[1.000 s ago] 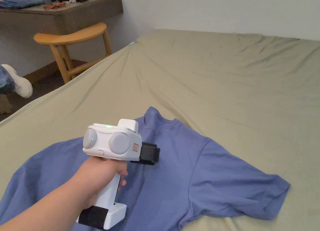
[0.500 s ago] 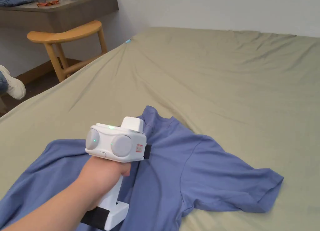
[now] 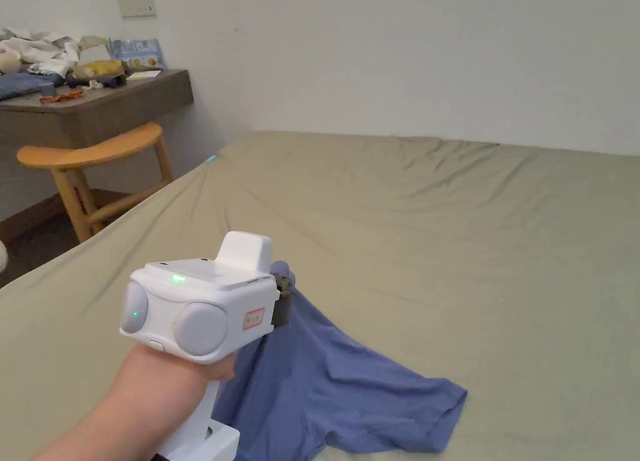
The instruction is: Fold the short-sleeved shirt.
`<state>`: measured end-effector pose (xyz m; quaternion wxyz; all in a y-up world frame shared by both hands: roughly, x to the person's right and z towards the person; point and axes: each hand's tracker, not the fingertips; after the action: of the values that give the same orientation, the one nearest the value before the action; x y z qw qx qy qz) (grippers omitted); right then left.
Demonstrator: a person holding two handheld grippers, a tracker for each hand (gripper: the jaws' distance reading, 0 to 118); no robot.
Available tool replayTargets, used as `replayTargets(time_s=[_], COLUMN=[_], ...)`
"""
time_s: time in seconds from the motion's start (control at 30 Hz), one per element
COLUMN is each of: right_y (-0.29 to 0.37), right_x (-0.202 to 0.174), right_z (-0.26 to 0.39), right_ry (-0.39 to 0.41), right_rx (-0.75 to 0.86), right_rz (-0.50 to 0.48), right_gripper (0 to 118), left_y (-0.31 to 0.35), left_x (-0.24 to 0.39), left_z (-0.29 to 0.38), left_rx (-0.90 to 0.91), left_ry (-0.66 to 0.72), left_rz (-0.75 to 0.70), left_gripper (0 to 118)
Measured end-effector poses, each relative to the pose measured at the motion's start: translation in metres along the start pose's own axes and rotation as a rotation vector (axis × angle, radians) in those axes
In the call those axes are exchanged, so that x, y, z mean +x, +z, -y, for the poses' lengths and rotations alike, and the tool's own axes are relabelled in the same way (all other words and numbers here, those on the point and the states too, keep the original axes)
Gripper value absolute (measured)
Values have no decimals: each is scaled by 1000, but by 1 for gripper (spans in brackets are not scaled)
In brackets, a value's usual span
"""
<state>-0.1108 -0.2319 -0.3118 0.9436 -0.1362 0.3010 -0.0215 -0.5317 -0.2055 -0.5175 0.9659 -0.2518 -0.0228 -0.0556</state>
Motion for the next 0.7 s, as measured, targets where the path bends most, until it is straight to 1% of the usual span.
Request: replayTargets(time_s=[0.1,0.2,0.3,0.47,0.5,0.6,0.67,0.7], right_y=[31,71,116,180,192,224,243,250], right_x=[0,13,27,49,53,63,69,72], right_z=[-19,-24,-27,-27,-27,-29,-25,-23], right_ry=[3,-13,-24,-26,-26,-40,-44,-48], right_rx=[47,91,142,186,194,205,210,206], right_rz=[48,86,145,247,275,325,369,387], right_gripper=[0,0,0,0,0,0,0,0], left_y=[32,59,87,124,128,124,106,92], left_x=[59,125,211,352,377,449,498,517], left_z=[-36,-67,-92,-106,-106,-93,-69,-54], left_rx=[76,131,190,259,250,194,112,58], left_ry=[-50,-110,-197,-329,-333,-340,-408,-408], left_rz=[98,209,344,569,622,712,734,740], left_gripper=[0,0,0,0,0,0,0,0])
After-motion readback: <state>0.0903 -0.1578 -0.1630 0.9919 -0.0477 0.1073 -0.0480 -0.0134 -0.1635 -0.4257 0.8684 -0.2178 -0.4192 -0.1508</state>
